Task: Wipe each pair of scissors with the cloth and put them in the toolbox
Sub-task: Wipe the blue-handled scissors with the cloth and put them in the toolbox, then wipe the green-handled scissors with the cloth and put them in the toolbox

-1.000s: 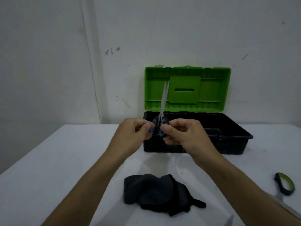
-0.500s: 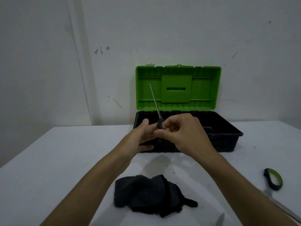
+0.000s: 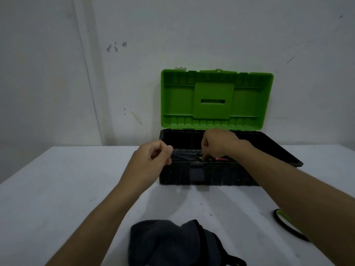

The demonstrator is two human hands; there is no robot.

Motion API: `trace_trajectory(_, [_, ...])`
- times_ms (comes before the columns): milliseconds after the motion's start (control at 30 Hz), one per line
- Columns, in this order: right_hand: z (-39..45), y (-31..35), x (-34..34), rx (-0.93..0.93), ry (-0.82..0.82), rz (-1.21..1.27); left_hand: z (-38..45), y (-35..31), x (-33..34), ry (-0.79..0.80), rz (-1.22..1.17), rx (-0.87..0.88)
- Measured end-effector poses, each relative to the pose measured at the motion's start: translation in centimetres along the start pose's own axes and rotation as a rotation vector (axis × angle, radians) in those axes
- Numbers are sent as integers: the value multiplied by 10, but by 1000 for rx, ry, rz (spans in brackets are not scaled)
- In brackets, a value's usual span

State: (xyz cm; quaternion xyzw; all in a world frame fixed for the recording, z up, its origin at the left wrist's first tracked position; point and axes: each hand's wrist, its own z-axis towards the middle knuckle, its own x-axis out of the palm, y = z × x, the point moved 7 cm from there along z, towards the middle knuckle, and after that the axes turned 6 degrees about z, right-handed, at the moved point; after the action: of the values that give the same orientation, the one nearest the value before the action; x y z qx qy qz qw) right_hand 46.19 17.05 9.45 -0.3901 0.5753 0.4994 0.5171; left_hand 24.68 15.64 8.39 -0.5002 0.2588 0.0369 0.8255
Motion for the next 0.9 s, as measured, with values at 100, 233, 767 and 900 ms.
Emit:
trace_trajectory(100, [9, -5, 17, -5, 55, 72, -3, -1, 6, 40, 80, 34])
trace_trajectory(233, [3, -10, 17, -39, 3, 302, -8, -6, 15, 77, 169, 81])
trace_trajectory(767, [-158, 50, 61, -370, 100, 375, -80, -36, -7, 141, 379, 40])
trace_trajectory(900, [-164, 74, 83, -473, 106, 260, -119, -27, -14, 235, 566, -37])
